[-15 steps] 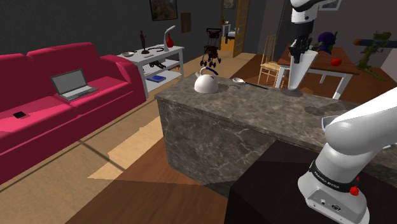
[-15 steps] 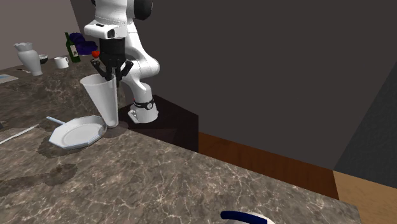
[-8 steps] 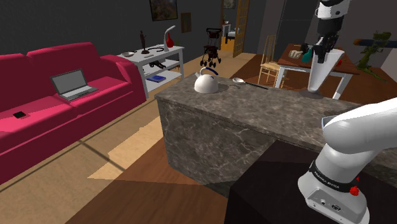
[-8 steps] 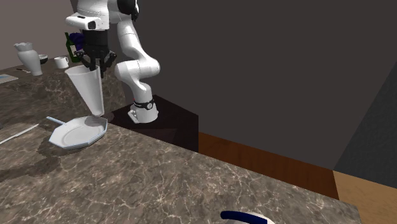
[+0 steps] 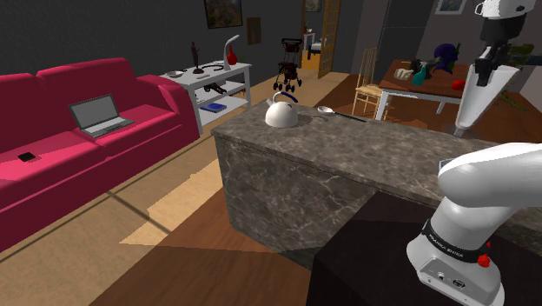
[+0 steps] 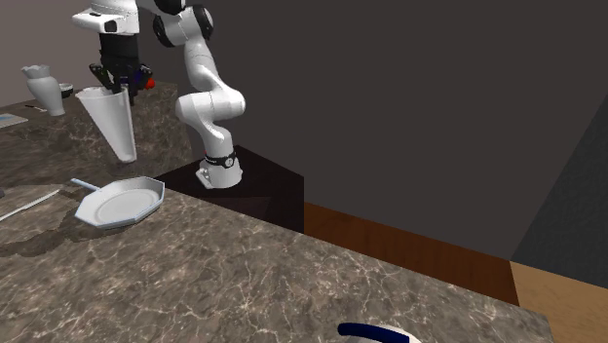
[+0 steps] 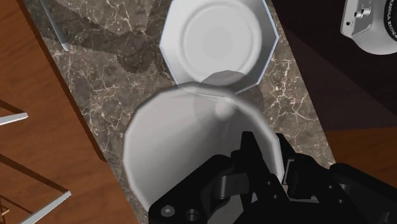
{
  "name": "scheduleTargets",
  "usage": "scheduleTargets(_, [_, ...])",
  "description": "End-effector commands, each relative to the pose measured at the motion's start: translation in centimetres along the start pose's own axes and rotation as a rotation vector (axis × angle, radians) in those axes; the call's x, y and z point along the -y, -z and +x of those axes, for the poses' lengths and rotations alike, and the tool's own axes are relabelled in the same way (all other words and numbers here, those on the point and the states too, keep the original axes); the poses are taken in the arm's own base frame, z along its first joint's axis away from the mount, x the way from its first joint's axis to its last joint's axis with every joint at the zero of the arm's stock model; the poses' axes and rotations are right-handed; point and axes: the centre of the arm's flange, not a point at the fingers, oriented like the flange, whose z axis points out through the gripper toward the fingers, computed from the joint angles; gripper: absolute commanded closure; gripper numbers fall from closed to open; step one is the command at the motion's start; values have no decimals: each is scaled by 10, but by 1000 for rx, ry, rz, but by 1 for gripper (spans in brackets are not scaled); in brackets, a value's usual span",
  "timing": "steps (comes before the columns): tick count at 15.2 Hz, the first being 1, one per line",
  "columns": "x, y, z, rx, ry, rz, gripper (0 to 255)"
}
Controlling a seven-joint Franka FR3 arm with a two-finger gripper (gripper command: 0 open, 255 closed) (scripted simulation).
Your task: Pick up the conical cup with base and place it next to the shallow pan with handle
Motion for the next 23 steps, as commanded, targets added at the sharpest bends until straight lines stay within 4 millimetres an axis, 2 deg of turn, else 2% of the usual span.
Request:
scheduleTargets(1, [-12, 1, -26, 0, 1, 0, 255])
scheduleTargets(23, [-118, 7, -296, 0, 1, 0, 255])
